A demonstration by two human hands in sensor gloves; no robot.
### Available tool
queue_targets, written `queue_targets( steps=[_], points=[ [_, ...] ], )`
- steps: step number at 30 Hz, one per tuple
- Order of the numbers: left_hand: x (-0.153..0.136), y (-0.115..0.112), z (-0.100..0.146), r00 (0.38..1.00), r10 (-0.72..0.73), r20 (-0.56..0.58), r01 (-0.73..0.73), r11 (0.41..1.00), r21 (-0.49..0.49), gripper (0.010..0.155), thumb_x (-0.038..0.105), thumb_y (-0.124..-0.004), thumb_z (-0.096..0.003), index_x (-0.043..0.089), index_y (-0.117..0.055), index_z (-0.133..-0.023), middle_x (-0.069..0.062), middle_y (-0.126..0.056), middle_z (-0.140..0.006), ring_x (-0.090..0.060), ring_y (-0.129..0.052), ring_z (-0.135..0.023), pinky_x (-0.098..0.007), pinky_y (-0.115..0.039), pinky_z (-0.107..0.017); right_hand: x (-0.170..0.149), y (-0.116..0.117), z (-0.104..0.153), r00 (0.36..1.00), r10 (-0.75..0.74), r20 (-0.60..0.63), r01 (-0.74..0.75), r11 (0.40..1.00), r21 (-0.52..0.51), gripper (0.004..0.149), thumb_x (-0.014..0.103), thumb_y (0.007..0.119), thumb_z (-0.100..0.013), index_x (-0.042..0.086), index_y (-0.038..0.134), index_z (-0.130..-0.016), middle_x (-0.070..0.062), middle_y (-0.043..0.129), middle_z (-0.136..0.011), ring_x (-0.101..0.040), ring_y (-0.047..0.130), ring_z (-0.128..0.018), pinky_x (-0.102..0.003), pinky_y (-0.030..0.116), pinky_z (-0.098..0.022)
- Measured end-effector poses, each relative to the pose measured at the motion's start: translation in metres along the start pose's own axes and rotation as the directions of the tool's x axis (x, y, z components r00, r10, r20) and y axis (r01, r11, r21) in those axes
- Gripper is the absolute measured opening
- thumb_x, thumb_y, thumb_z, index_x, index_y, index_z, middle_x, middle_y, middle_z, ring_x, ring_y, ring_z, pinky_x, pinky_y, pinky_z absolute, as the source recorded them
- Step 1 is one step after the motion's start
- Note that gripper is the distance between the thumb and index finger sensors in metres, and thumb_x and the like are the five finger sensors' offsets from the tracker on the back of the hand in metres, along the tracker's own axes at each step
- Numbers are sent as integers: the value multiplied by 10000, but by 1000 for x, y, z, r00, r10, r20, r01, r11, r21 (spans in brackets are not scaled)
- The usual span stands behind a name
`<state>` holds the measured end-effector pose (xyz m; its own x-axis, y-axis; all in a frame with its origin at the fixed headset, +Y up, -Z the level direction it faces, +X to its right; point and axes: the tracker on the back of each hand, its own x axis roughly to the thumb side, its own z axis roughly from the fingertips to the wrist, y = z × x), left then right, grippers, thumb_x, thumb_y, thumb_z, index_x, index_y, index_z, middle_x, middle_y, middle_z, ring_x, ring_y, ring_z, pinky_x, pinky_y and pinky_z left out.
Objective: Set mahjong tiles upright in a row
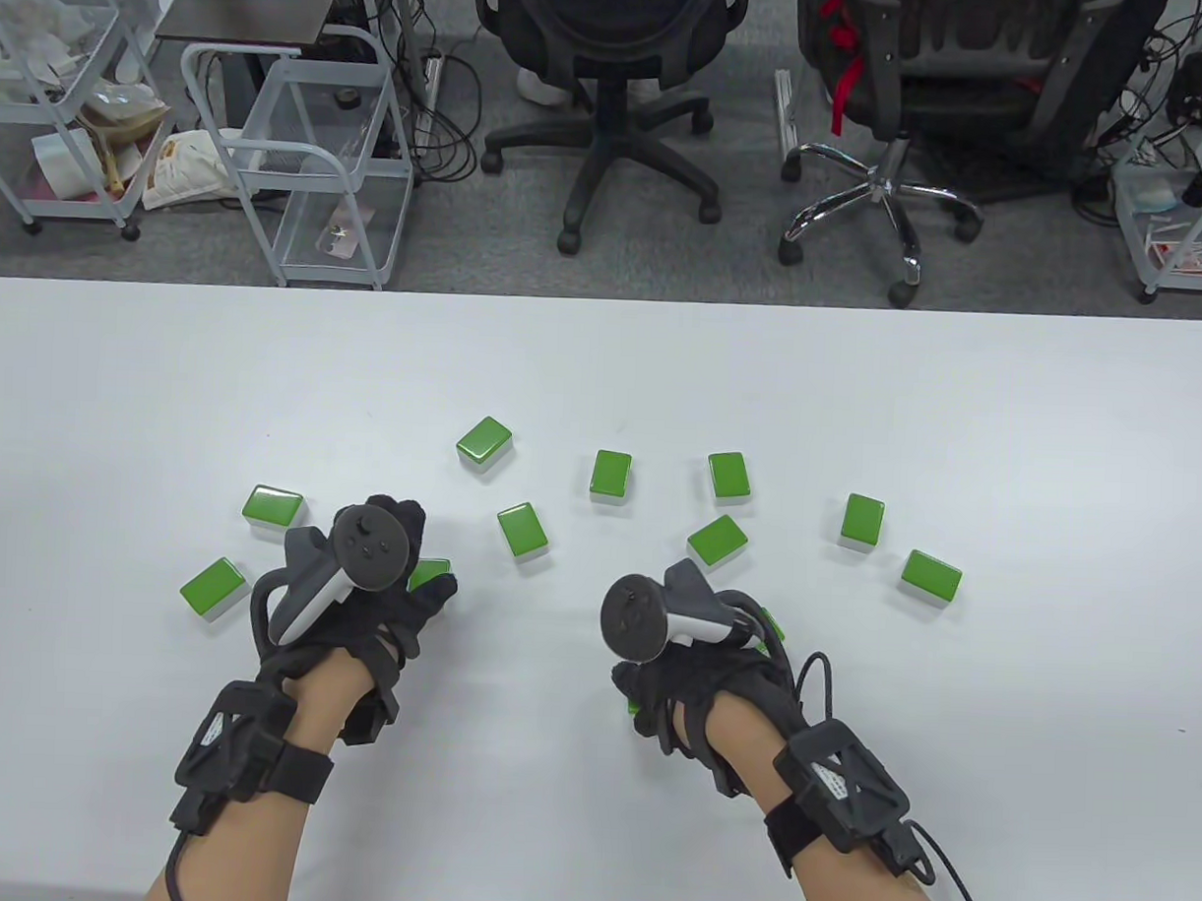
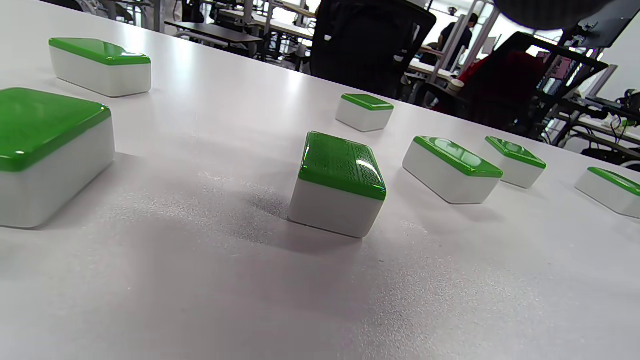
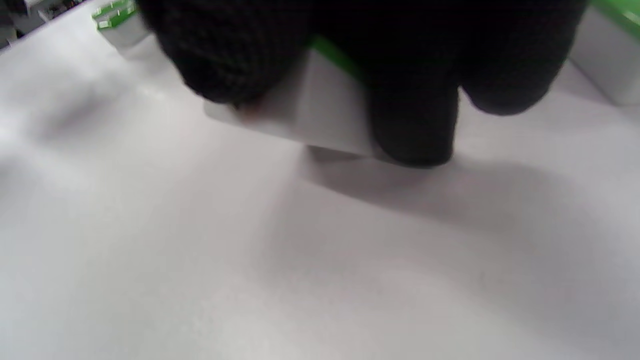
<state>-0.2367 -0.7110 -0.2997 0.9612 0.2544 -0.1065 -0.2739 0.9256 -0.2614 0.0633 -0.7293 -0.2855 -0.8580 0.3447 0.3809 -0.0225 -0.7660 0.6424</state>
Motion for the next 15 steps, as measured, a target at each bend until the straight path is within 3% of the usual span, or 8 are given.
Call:
queue_targets(
  steps=[5, 11, 15],
  points=[
    [0, 0, 1, 1000, 0, 1, 0, 1000, -1, 848, 687, -627, -280, 375, -278, -987, 54, -262, -1135, -326, -310, -1103, -582, -435, -772, -24, -9, -6, 994, -112, -5, 112, 992, -58, 518, 324, 857, -263, 191, 878, -763, -76, 1027, -753, -307, 1083, -545, -532, 843, -439],
    [1, 0, 0, 1000, -2, 2, 2, 1000, -1, 849, 687, -627, -280, 375, -277, -987, 55, -258, -1135, -327, -308, -1103, -582, -432, -773, -26, -10, -2, 990, -139, 21, 140, 987, -83, 506, 315, 865, -298, 170, 856, -783, -99, 1013, -767, -328, 1074, -544, -531, 846, -426],
    [1, 1, 1, 1000, 7, 3, -7, 1000, 4, 848, 687, -626, -280, 375, -277, -987, 53, -256, -1135, -327, -306, -1103, -582, -433, -772, -25, -29, 14, 994, -112, -2, 108, 968, -227, 529, 355, 878, -294, 139, 867, -778, -134, 1021, -742, -338, 1074, -504, -531, 849, -395]
  ],
)
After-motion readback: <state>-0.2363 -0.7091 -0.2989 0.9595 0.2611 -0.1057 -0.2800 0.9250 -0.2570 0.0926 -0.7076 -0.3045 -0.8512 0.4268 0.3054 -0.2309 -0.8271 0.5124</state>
